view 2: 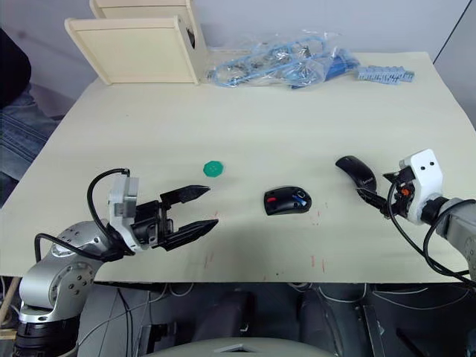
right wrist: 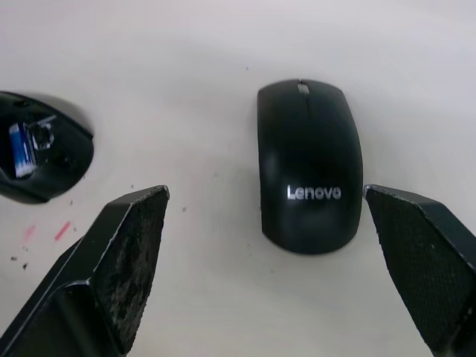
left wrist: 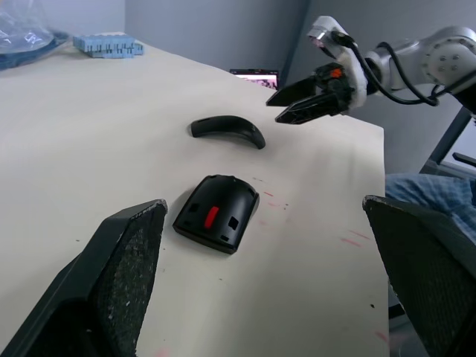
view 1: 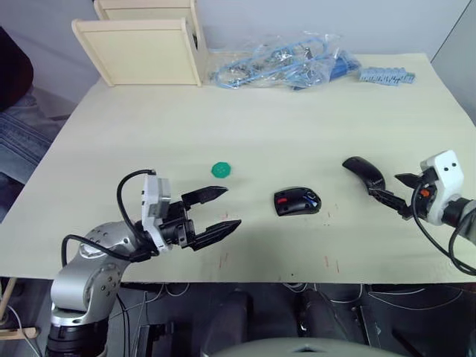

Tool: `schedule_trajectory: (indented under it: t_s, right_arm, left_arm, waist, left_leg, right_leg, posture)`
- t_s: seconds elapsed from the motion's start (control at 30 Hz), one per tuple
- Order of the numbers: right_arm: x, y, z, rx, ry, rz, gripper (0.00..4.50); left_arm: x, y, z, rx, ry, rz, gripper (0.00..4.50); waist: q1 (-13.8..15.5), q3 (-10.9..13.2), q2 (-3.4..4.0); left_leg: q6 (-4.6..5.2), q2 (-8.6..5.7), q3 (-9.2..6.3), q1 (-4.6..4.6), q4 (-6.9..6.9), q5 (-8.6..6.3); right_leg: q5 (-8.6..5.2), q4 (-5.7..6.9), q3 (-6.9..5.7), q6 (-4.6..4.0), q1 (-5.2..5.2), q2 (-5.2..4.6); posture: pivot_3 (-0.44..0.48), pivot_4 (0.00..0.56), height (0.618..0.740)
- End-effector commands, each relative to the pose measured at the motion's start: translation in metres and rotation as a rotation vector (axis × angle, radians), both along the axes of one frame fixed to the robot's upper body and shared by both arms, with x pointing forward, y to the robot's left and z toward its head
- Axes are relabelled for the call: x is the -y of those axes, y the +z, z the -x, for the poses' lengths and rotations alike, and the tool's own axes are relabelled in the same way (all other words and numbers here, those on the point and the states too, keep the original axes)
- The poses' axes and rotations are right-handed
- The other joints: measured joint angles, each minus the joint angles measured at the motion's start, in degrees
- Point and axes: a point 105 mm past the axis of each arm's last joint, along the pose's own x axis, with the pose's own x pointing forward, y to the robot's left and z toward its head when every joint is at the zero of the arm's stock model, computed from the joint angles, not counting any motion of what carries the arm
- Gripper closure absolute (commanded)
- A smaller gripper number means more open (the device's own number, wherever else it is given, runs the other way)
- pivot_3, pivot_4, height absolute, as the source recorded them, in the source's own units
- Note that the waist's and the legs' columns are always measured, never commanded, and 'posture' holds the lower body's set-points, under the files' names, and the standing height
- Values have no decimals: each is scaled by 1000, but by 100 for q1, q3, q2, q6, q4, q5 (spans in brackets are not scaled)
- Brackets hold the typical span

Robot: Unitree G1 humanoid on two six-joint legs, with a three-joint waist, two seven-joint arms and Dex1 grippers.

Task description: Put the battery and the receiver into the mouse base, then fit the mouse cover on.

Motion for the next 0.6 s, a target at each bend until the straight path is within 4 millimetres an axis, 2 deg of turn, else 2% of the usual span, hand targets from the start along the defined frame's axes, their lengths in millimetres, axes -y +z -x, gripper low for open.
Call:
schedule_trajectory:
  t_s: [0.03, 0.17, 0.3, 0.6]
  right_arm:
    - [8, 5, -7, -11, 4, 15, 98]
    - [10, -1, -19, -28, 2, 16, 98]
    - [4, -9, -32, -50, 19, -40, 98]
    - [1, -16, -46, -24, 12, -57, 98]
  left_arm:
    - [4, 14, 9, 70, -34, 11, 0]
    - [3, 16, 13, 83, -37, 11, 0]
    - [1, 18, 20, 82, -45, -4, 0]
    - [9, 20, 20, 85, -48, -2, 0]
  waist:
    - [3, 0, 0]
    - [-9, 0, 0]
    - [-24, 1, 1]
    - [-6, 2, 4]
  left_leg:
    - [0, 0, -1, 0, 0, 0]
    - [0, 0, 0, 1, -1, 0]
    - [0, 3, 4, 3, -1, 0]
    - [0, 3, 5, 2, -2, 0]
  right_leg:
    - [0, 0, -1, 0, 0, 0]
    - [0, 1, -1, -1, 0, 2]
    - [0, 1, 3, -1, -1, 6]
    - [1, 0, 3, -1, -1, 4]
  posture:
    - [0, 150, 740]
    - [0, 150, 740]
    - [0, 150, 740]
    - [0, 150, 740]
